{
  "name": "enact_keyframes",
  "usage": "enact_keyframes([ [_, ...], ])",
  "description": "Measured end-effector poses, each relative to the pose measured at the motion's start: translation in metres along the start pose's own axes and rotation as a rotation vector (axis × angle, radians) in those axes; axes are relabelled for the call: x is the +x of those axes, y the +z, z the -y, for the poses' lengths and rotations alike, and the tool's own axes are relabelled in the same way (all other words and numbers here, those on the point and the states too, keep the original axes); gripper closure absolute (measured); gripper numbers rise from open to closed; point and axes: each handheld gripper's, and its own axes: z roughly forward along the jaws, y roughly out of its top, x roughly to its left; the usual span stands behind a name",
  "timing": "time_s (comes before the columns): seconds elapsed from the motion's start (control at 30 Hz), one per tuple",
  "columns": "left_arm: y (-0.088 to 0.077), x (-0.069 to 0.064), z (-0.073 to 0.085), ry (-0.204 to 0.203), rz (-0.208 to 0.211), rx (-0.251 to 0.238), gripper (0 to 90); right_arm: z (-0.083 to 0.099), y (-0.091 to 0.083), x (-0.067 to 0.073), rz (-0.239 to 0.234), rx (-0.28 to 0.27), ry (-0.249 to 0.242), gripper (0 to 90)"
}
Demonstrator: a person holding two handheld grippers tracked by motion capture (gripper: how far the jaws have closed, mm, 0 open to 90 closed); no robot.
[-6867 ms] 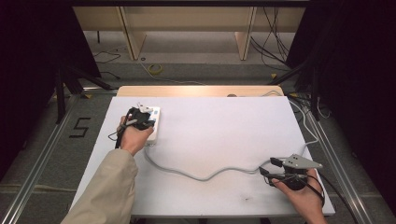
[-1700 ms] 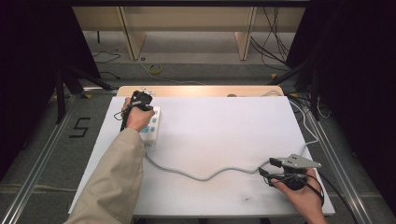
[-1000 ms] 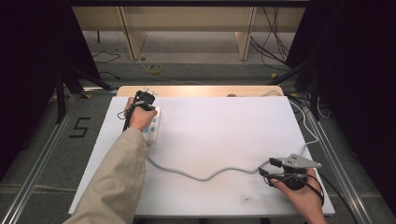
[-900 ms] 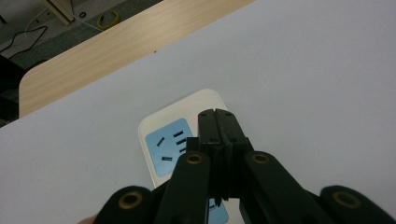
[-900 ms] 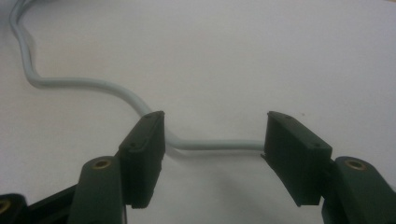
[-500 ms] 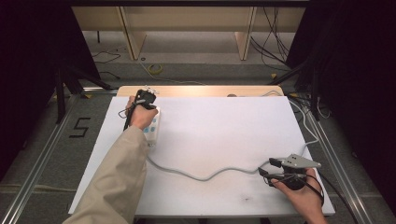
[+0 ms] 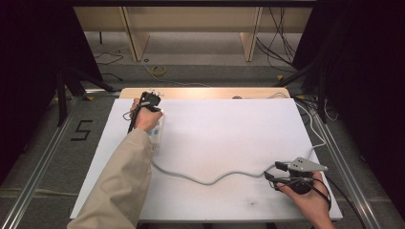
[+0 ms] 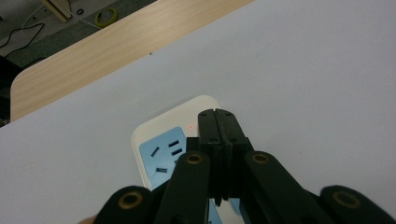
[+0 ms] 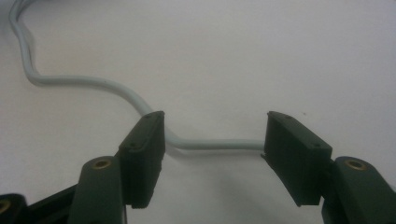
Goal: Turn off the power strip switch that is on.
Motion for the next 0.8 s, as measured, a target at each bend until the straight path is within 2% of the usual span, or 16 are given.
enact_keyframes([
  [0.43, 0.009, 0.001, 0.001, -0.008, 0.004, -0.003, 89.7, 0.000, 0.000, 0.000, -0.001, -0.001, -0.002, 39.3],
  [0.6, 0.014, 0.003, 0.003, -0.010, 0.000, 0.016, 89.7, 0.000, 0.000, 0.000, -0.001, -0.001, -0.002, 39.3],
  [0.8, 0.019, 0.003, 0.004, -0.020, 0.002, 0.016, 89.7, 0.000, 0.000, 0.000, -0.001, -0.002, -0.003, 39.3],
])
